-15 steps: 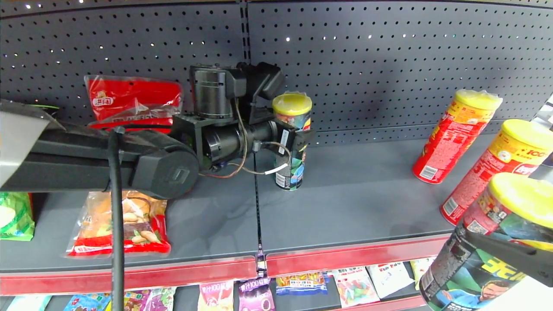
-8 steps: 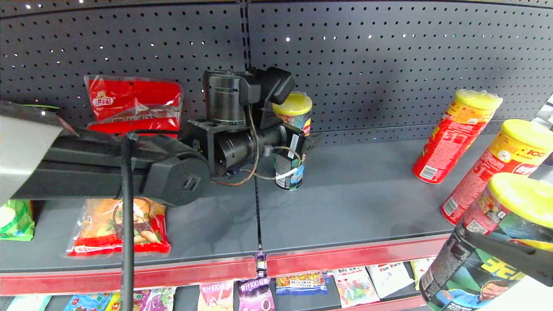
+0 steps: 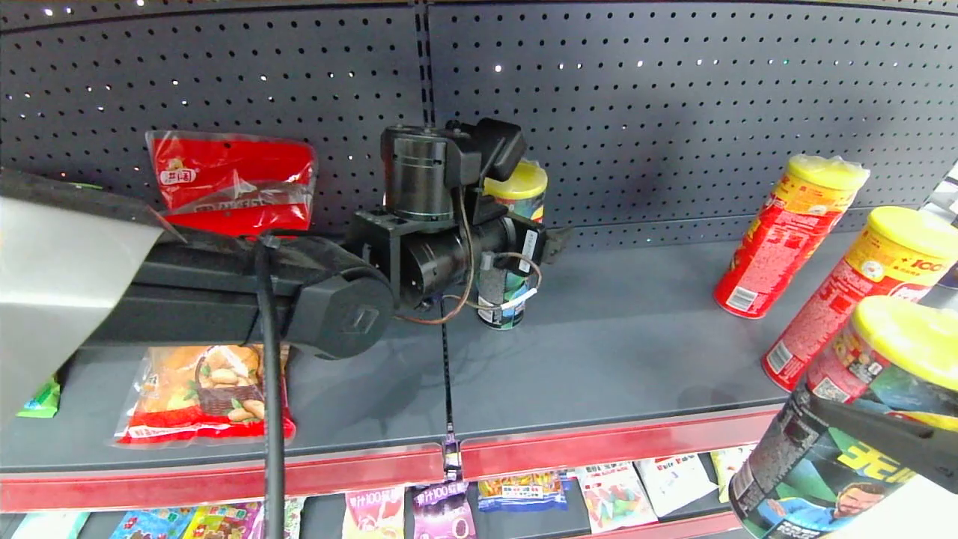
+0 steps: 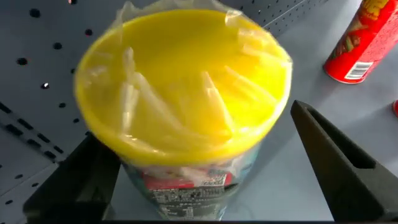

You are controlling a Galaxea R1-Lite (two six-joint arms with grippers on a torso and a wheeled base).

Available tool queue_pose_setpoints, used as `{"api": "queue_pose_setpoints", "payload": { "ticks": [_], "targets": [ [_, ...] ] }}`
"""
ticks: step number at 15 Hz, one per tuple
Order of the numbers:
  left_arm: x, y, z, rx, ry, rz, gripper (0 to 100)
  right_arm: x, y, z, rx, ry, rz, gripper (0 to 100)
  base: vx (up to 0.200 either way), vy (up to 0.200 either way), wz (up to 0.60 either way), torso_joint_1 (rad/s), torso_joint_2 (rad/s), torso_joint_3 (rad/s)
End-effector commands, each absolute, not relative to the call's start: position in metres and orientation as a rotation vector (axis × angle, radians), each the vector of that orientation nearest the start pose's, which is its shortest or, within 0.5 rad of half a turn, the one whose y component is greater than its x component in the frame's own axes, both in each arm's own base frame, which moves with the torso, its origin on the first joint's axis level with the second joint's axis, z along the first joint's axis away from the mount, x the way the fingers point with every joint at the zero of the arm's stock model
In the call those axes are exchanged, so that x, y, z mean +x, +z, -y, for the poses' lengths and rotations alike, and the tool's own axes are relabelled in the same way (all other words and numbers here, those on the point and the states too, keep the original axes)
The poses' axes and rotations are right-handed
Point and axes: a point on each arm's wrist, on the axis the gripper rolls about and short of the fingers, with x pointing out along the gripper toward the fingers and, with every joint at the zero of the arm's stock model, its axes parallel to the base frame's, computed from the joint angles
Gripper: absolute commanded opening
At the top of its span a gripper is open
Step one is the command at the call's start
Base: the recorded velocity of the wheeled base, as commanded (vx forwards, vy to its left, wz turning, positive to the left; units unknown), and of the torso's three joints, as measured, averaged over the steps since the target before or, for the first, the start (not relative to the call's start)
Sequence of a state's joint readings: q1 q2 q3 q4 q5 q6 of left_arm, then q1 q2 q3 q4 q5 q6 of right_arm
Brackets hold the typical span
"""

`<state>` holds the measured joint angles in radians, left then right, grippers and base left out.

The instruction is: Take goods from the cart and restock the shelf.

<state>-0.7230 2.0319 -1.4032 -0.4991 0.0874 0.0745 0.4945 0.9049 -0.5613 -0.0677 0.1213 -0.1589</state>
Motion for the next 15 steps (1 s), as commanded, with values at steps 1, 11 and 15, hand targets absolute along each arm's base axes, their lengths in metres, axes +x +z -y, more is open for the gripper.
{"api": "queue_pose_setpoints", "payload": {
  "ticks": [1, 11, 15],
  "targets": [
    [0.321, 0.210, 0.278, 0.127, -0.622, -0.103, 0, 0.089, 0.220, -0.051, -0.204, 0.629, -0.225, 0, 0.000, 0.000, 0.00, 0.000, 0.00, 0.000],
    [0.306, 0.231, 0.223, 0.114, -0.825, -0.144, 0, 0.089, 0.222, -0.050, -0.203, 0.626, -0.219, 0, 0.000, 0.000, 0.00, 0.000, 0.00, 0.000],
    [0.291, 0.254, 0.202, 0.201, -1.029, -0.092, 0, 0.089, 0.219, -0.050, -0.204, 0.628, -0.227, 0, 0.000, 0.000, 0.00, 0.000, 0.00, 0.000]
  ]
}}
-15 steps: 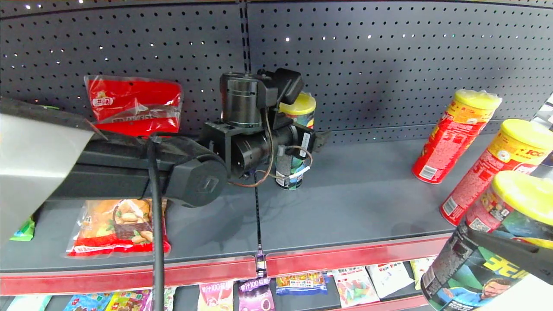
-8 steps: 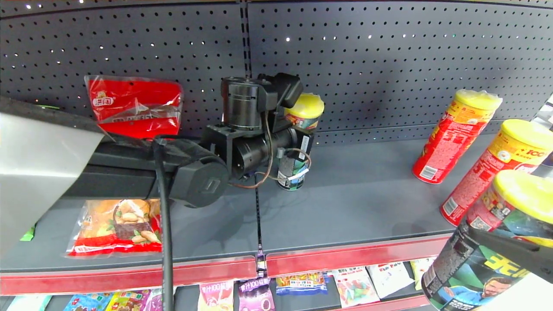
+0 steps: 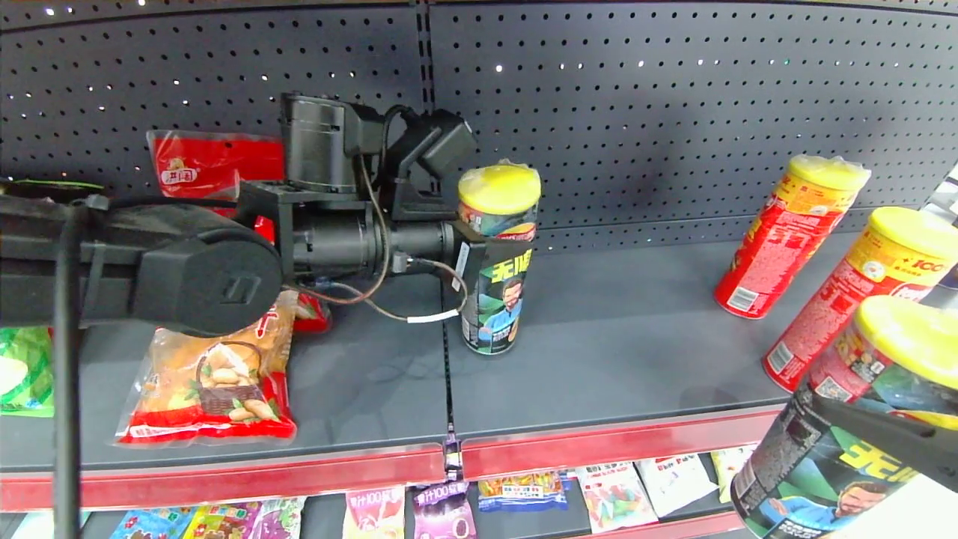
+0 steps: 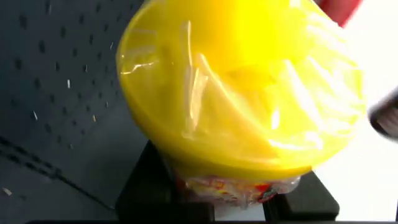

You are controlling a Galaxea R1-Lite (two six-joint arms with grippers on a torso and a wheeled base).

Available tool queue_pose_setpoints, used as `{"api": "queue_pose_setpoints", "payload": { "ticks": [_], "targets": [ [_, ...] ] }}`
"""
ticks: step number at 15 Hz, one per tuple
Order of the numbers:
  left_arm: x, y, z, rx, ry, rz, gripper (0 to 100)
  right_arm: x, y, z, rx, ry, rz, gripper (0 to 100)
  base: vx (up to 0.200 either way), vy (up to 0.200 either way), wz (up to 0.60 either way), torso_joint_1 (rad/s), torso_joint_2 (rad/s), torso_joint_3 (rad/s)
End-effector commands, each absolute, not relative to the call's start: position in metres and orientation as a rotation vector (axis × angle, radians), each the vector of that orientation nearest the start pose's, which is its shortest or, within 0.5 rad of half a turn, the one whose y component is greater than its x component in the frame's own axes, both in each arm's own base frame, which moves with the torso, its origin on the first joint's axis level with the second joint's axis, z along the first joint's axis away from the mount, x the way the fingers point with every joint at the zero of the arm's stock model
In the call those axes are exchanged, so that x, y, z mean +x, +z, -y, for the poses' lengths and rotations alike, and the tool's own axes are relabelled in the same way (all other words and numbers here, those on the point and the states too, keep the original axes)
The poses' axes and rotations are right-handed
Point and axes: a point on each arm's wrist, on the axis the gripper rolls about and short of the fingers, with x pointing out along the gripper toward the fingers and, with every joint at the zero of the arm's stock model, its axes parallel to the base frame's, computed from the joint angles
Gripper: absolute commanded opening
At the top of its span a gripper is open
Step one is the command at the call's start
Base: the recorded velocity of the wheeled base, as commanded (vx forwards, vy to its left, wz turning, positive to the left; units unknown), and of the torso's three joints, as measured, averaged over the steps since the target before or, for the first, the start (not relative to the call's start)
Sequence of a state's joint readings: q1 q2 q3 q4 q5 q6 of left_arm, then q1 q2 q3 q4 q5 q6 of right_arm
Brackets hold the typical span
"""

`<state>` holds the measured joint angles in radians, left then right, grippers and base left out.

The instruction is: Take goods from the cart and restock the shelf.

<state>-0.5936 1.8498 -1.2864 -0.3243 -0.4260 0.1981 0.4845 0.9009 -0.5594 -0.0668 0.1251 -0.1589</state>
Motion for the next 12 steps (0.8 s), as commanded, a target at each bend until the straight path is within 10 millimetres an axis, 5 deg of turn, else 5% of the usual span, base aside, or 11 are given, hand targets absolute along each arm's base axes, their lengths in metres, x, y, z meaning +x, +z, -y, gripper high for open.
{"api": "queue_pose_setpoints", "payload": {
  "ticks": [1, 8, 12],
  "targets": [
    [0.291, 0.254, 0.202, 0.217, -1.041, -0.083, 0, 0.089, 0.219, -0.050, -0.204, 0.628, -0.227, 0, 0.000, 0.000, 0.00, 0.000, 0.00, 0.000],
    [0.270, 0.236, 0.191, 0.202, -1.361, -0.125, 0, 0.089, 0.223, -0.050, -0.202, 0.622, -0.215, 0, 0.000, 0.000, 0.00, 0.000, 0.00, 0.000],
    [0.276, 0.231, 0.184, 0.197, -1.413, -0.117, 0, 0.089, 0.226, -0.050, -0.201, 0.620, -0.206, 0, 0.000, 0.000, 0.00, 0.000, 0.00, 0.000]
  ]
}}
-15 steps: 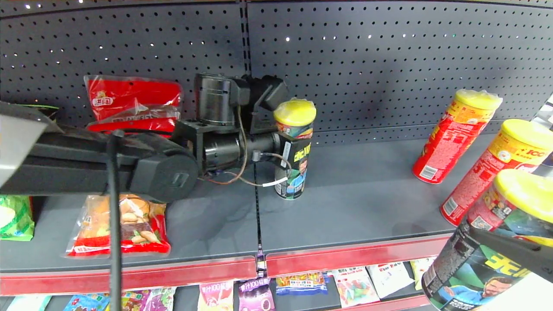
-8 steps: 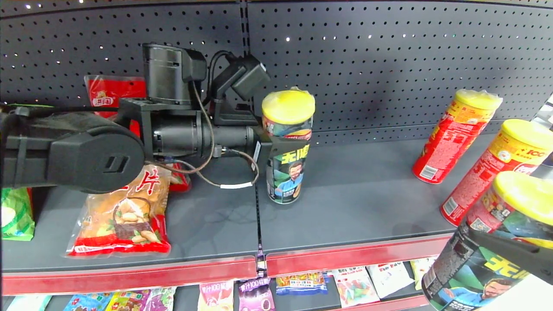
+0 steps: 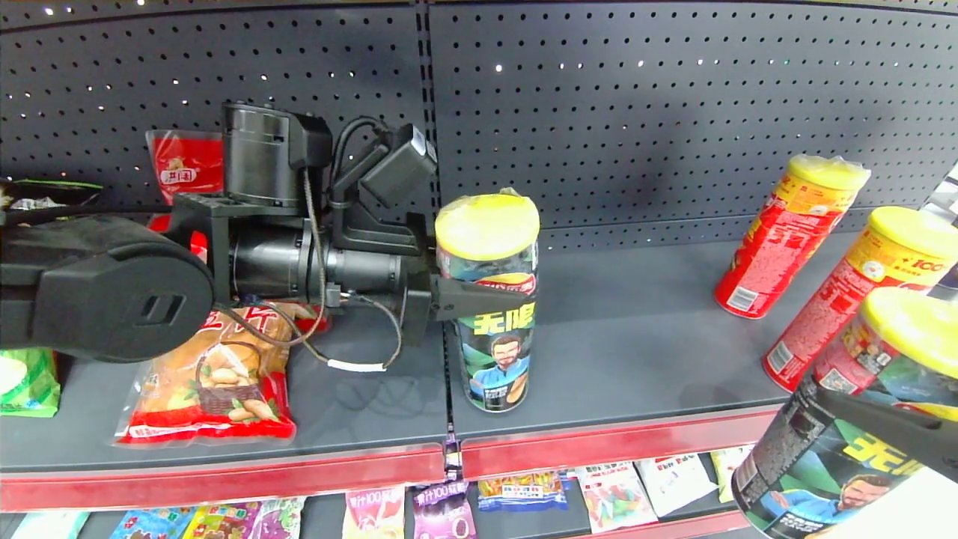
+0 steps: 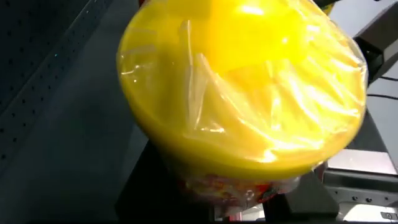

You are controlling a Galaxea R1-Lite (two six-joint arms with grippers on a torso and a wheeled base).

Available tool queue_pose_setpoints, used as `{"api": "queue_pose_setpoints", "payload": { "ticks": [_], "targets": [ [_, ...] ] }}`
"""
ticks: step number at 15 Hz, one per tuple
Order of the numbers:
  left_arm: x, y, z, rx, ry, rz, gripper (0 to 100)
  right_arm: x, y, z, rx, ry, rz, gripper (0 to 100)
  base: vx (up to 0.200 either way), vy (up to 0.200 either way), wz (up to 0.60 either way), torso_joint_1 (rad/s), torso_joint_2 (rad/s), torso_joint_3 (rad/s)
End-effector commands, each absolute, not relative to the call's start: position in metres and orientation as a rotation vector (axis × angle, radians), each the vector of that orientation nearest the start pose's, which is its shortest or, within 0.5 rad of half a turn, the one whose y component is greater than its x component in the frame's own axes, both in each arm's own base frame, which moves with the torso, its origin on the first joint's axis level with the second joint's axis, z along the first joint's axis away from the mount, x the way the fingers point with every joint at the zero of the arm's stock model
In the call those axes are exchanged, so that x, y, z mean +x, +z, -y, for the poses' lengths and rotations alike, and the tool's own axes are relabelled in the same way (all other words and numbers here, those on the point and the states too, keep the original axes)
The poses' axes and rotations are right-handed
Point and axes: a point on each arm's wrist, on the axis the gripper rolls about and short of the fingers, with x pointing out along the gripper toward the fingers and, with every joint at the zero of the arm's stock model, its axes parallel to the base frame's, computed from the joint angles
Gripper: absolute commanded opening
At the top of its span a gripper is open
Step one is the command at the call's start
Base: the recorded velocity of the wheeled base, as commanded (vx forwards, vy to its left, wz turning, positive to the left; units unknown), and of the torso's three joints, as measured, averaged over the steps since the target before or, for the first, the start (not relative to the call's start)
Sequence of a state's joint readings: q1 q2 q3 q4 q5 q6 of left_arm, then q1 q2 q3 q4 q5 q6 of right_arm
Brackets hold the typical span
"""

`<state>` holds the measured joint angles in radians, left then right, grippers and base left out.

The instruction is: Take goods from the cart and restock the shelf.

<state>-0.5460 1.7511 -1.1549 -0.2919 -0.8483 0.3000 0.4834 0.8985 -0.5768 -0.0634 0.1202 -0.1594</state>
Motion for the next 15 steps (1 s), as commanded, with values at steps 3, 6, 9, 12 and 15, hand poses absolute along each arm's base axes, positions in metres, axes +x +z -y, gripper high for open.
{"api": "queue_pose_setpoints", "payload": {
  "ticks": [3, 6, 9, 12, 15],
  "targets": [
    [0.280, 0.222, 0.187, 0.225, -1.425, -0.115, 0, 0.089, 0.229, -0.050, -0.201, 0.619, -0.199, 0, 0.000, 0.000, 0.00, 0.000, 0.00, 0.000],
    [0.282, 0.218, 0.188, 0.226, -1.424, -0.126, 0, 0.089, 0.229, -0.050, -0.201, 0.617, -0.201, 0, 0.000, 0.000, 0.00, 0.000, 0.00, 0.000],
    [0.281, 0.215, 0.187, 0.227, -1.426, -0.138, 0, 0.089, 0.229, -0.050, -0.201, 0.617, -0.201, 0, 0.000, 0.000, 0.00, 0.000, 0.00, 0.000],
    [0.280, 0.211, 0.187, 0.240, -1.429, -0.136, 0, 0.088, 0.229, -0.049, -0.199, 0.617, -0.198, 0, 0.000, 0.000, 0.00, 0.000, 0.00, 0.000],
    [0.276, 0.206, 0.185, 0.238, -1.431, -0.159, 0, 0.088, 0.229, -0.049, -0.201, 0.619, -0.198, 0, 0.000, 0.000, 0.00, 0.000, 0.00, 0.000]
  ]
}}
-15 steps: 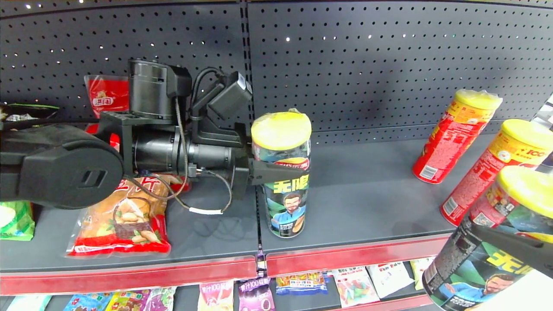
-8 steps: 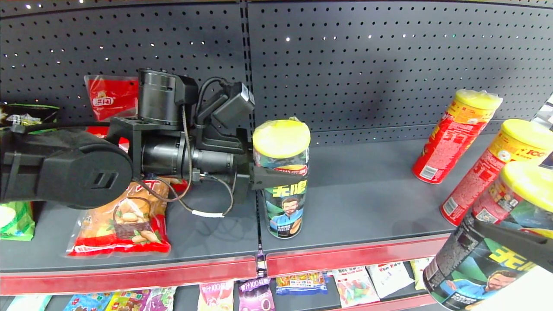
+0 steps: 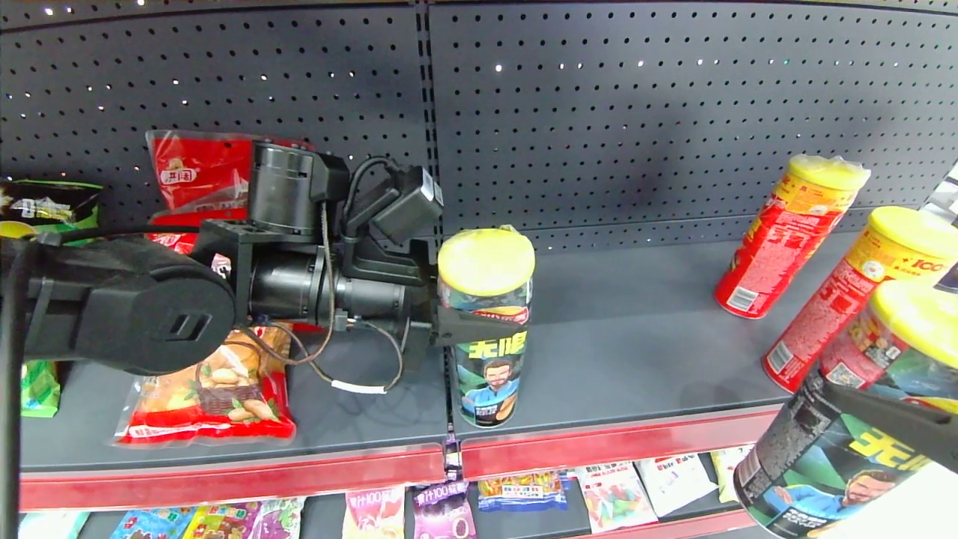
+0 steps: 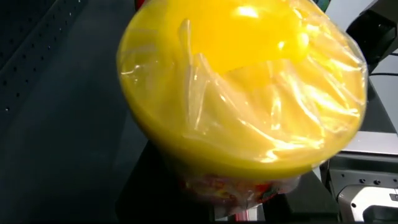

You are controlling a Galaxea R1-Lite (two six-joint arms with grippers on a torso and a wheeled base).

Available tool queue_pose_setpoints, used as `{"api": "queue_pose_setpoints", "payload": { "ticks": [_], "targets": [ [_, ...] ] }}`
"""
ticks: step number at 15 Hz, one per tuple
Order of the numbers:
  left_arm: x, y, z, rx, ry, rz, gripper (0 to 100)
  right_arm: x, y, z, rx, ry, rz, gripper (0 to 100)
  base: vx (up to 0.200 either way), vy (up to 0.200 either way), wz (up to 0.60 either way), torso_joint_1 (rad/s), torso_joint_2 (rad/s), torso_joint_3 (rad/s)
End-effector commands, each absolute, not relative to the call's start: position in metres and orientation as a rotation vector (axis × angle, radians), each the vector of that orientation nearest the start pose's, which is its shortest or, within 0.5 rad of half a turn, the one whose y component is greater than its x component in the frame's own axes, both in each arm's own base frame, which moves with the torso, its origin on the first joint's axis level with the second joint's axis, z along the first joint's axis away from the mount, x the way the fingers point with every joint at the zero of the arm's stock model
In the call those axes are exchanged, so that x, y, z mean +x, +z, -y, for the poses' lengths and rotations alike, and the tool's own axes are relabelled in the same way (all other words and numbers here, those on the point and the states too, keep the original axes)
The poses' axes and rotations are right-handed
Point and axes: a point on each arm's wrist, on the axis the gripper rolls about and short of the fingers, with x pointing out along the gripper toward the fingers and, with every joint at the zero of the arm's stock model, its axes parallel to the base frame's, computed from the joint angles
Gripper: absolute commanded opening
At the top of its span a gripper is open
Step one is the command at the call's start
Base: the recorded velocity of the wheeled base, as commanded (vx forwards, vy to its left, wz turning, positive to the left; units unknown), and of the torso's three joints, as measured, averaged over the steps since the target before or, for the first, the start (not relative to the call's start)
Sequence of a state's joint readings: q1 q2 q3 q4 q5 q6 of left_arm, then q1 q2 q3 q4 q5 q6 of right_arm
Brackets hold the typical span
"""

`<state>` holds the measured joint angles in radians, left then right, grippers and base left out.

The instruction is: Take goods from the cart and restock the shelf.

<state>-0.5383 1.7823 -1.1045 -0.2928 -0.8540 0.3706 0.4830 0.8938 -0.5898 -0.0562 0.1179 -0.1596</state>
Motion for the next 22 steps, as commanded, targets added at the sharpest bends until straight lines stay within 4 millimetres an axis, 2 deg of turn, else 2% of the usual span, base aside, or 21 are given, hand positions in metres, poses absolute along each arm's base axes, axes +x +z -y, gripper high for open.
{"api": "queue_pose_setpoints", "payload": {
  "ticks": [1, 9, 10, 13, 16, 20, 22],
  "targets": [
    [0.275, 0.205, 0.184, 0.238, -1.432, -0.162, 0, 0.088, 0.229, -0.049, -0.201, 0.617, -0.198, 0, 0.000, 0.000, 0.00, 0.000, 0.00, 0.000],
    [0.271, 0.194, 0.182, 0.231, -1.438, -0.203, 0, 0.088, 0.228, -0.049, -0.199, 0.617, -0.198, 0, 0.000, 0.000, 0.00, 0.000, 0.00, 0.000],
    [0.271, 0.194, 0.182, 0.231, -1.438, -0.203, 100, 0.088, 0.228, -0.049, -0.199, 0.617, -0.198, 0, 0.000, 0.000, 0.00, 0.000, 0.00, 0.000],
    [0.271, 0.195, 0.181, 0.234, -1.428, -0.200, 100, 0.090, 0.229, -0.050, -0.201, 0.622, -0.202, 0, 0.000, 0.000, 0.00, 0.000, 0.00, 0.000],
    [0.266, 0.196, 0.167, 0.232, -1.398, -0.202, 100, 0.104, 0.238, -0.059, -0.205, 0.632, -0.208, 0, 0.000, 0.000, 0.00, 0.000, 0.00, 0.000],
    [0.243, 0.189, 0.127, 0.216, -1.301, -0.252, 100, 0.146, 0.254, -0.081, -0.206, 0.639, -0.243, 0, 0.000, 0.000, 0.00, 0.000, 0.00, 0.000],
    [0.224, 0.187, 0.098, 0.201, -1.226, -0.269, 100, 0.175, 0.265, -0.098, -0.203, 0.667, -0.244, 0, 0.000, 0.000, 0.00, 0.000, 0.00, 0.000]
  ]
}}
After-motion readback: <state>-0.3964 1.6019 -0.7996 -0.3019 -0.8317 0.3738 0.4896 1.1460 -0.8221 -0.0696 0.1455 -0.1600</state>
